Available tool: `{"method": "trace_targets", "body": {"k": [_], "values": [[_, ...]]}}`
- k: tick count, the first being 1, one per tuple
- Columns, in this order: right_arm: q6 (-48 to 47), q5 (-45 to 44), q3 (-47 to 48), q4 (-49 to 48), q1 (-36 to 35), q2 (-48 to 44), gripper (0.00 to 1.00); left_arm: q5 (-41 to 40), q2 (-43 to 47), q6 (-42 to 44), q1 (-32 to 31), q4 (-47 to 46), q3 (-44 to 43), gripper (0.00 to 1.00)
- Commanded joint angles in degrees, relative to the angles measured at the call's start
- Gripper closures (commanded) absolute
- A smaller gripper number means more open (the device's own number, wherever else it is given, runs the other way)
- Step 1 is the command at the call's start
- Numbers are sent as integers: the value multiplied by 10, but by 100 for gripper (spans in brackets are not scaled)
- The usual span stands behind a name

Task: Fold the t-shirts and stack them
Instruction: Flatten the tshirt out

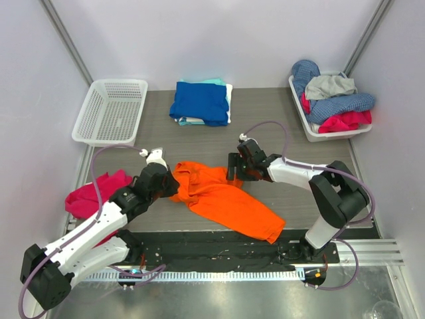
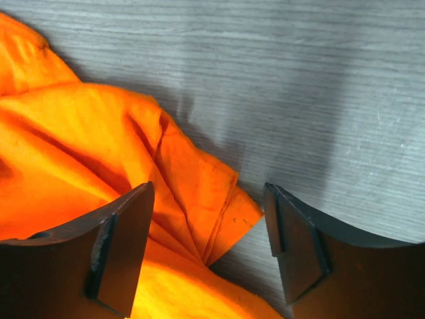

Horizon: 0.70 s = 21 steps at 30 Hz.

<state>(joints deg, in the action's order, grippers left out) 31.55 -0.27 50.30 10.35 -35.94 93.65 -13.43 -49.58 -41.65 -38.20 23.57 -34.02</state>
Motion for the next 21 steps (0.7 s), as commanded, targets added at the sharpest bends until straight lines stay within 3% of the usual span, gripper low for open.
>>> {"method": "trace_targets", "body": {"k": [1, 5, 10, 13, 15, 17, 21], "values": [[-13, -15, 21, -20, -4, 20, 27, 5, 15, -5, -2, 2, 3, 100], [-13, -6, 25, -22, -3, 29, 34, 4, 19, -6, -1, 6, 3, 100], [-14, 15, 16, -24, -4, 28, 51, 2, 19, -8, -1, 7, 3, 100], [-14, 15, 9, -26, -4, 28, 67, 2, 16, -8, -2, 7, 1, 100], [-13, 16, 7, -29, -4, 28, 88, 3, 14, -8, -2, 7, 0, 100], [-11, 13, 7, -28, -4, 28, 99, 2, 14, -8, -2, 7, -1, 100], [-11, -34, 22, 5, -4, -3, 99, 0, 14, -5, -2, 10, -10, 100]]}}
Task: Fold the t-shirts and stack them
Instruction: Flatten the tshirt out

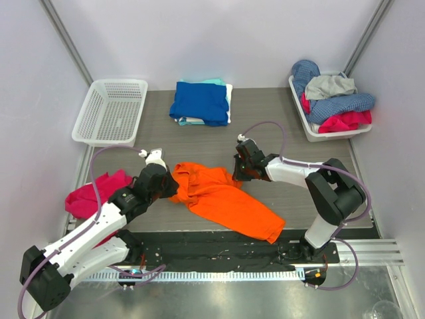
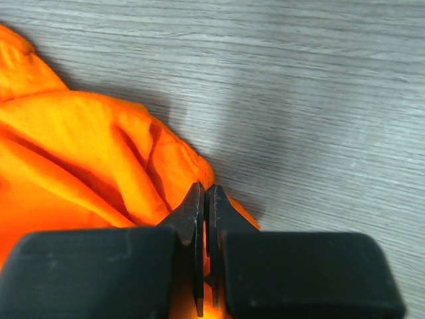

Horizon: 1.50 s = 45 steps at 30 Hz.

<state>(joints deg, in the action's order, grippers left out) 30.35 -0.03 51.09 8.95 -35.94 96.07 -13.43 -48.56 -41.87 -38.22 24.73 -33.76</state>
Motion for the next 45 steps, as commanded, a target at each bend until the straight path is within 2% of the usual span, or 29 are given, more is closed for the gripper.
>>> {"method": "trace_targets", "body": {"k": [1, 9, 10, 13, 21, 27, 29, 30, 32, 33, 38, 40, 45], "values": [[-4, -57, 23, 27, -3, -44, 99, -1, 3, 4, -1, 1, -17, 100], [-38, -160, 143, 157, -3, -204, 99, -43, -1, 70, -1, 57, -146, 94], [-39, -170, 167, 169, -4, -226, 99, -48, -2, 75, -1, 60, -158, 89], [-42, -201, 198, 203, -3, -253, 99, -56, -4, 93, -1, 72, -194, 83], [-32, -292, 205, 253, -4, -343, 99, -90, 9, 118, -1, 92, -214, 75], [-42, -350, 199, 271, -3, -376, 99, -116, 19, 139, -1, 104, -224, 78], [-42, -350, 196, 272, -4, -375, 99, -103, 14, 135, -1, 96, -212, 74], [-41, -344, 190, 272, -3, -375, 99, -95, 9, 125, -1, 79, -205, 68], [-38, -339, 177, 272, -4, -373, 99, -62, -2, 113, -1, 53, -179, 64], [-36, -336, 174, 271, -4, -371, 99, -46, -9, 108, -1, 25, -164, 59], [-27, -330, 152, 271, -3, -375, 99, 45, -94, 65, -1, -63, -134, 48], [-25, -333, 148, 271, -4, -377, 99, 62, -129, 50, -3, -95, -127, 46], [-24, -331, 144, 271, -4, -379, 99, 63, -171, 35, -19, -154, -98, 34]]}}
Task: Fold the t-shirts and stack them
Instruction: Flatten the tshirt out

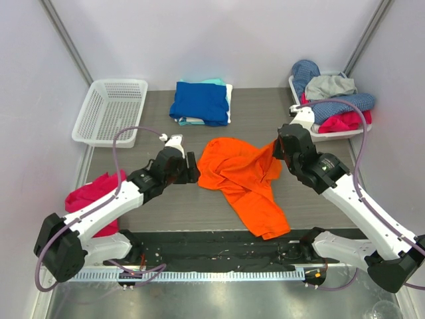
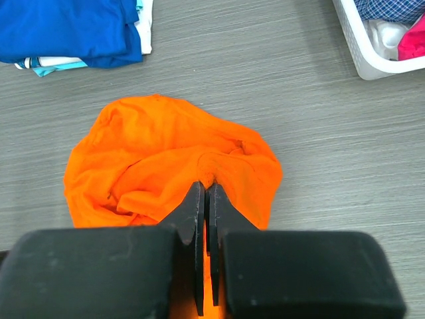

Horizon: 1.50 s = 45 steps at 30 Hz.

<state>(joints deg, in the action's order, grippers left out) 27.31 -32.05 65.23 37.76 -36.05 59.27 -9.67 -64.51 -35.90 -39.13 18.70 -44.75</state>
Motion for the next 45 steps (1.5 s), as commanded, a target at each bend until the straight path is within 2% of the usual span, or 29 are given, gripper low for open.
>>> {"method": "trace_targets", "body": {"k": [1, 5, 15, 26, 30, 35, 39, 42, 45], "values": [[6, -10, 2, -16, -2, -10, 99, 25, -18, -27, -11, -101, 15, 32], [6, -5, 2, -17, -2, -7, 99, 23, -48, -32, -16, -135, 29, 24], [6, 6, 0, -17, -2, -9, 99, 29, -169, -35, -19, -184, 0, 20], [8, 7, -5, -14, -2, -18, 99, 38, -281, -38, -19, -158, -117, 19], [6, 7, -5, -9, -2, -21, 99, 43, -315, -43, -19, -142, -145, 22], [6, 3, -5, -8, -2, -26, 99, 38, -328, -48, -20, -76, -177, 23], [5, 1, -5, -9, -2, -22, 99, 15, -313, -58, -23, -35, -169, 23], [6, 3, -10, -14, -2, -23, 99, -3, -309, -61, -23, -17, -158, 33], [8, 5, -12, -16, -2, -24, 99, -9, -318, -60, -23, 0, -164, 51]]}}
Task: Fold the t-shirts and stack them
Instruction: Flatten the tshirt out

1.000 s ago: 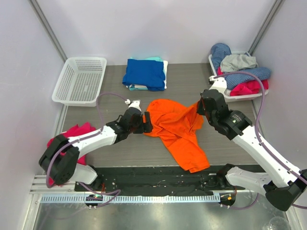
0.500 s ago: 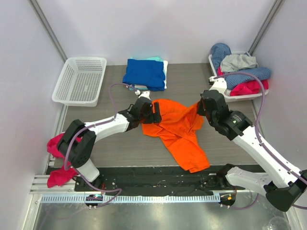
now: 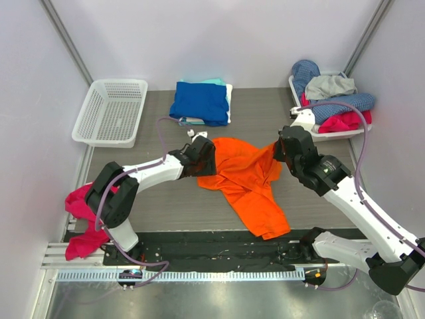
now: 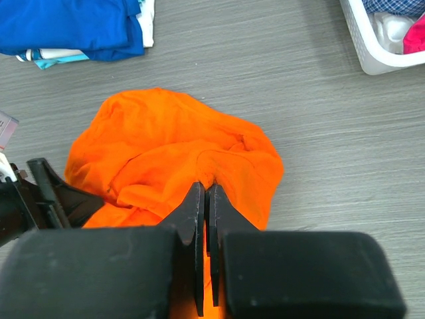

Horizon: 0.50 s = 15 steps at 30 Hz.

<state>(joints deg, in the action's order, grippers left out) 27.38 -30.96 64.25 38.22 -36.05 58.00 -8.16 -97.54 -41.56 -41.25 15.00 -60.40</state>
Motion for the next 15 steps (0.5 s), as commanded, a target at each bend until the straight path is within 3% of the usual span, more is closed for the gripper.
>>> {"method": "trace_targets", "body": {"k": [1, 4, 11, 15], "values": [[8, -6, -4, -21, -2, -12, 99, -22, 5, -2, -2, 40, -11, 67], [11, -7, -7, -21, -2, -18, 99, -22, -2, 2, -2, 47, -19, 100], [7, -32, 6, -12, -2, -34, 99, -92, 73, 64, 5, 122, -74, 100], [-9, -53, 37, 0, -2, -40, 99, -103, 153, 117, 62, 173, -133, 100]]}}
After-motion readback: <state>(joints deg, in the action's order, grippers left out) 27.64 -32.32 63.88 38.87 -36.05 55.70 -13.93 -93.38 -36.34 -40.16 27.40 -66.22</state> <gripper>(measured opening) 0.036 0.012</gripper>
